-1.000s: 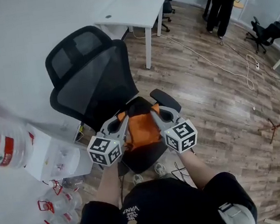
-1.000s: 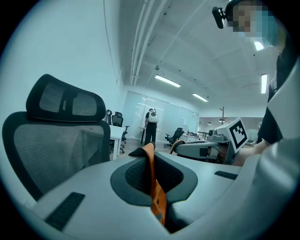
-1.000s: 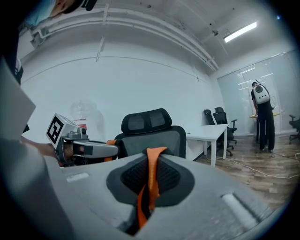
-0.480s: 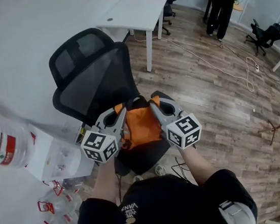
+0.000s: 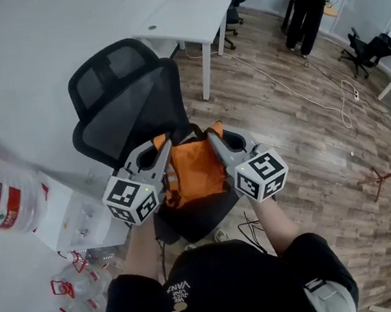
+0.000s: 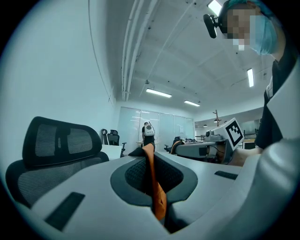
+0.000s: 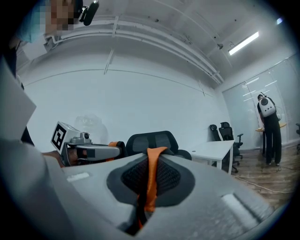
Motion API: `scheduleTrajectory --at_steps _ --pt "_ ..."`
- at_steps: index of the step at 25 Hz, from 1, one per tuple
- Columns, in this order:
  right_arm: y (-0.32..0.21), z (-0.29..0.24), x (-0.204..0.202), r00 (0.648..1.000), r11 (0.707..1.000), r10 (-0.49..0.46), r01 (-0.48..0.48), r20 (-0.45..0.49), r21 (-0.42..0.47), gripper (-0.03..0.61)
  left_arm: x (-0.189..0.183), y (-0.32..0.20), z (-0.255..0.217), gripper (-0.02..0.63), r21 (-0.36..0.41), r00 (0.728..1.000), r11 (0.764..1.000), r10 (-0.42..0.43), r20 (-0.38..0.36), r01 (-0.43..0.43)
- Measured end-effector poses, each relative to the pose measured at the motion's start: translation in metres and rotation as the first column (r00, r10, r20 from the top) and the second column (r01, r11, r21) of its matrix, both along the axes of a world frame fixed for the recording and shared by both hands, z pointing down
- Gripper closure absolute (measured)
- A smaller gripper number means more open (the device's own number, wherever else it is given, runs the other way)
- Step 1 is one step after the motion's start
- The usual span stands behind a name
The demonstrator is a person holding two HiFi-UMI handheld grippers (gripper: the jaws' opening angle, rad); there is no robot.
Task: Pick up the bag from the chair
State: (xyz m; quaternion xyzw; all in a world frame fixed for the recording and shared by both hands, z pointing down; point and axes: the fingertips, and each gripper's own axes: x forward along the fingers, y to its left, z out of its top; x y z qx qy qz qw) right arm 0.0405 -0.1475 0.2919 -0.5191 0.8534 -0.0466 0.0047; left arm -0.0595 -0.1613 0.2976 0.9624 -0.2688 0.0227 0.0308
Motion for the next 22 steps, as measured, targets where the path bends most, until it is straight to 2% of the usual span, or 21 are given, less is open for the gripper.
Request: scheduleTrajectory --at_steps 22 --pt "0.016 -0.066 -0.006 1.0 0.995 -0.006 0.006 0.007 0.101 0.568 -0.007 0.017 -0.066 0.592 0.135 1.0 0.991 0.018 -0.021 -0.015"
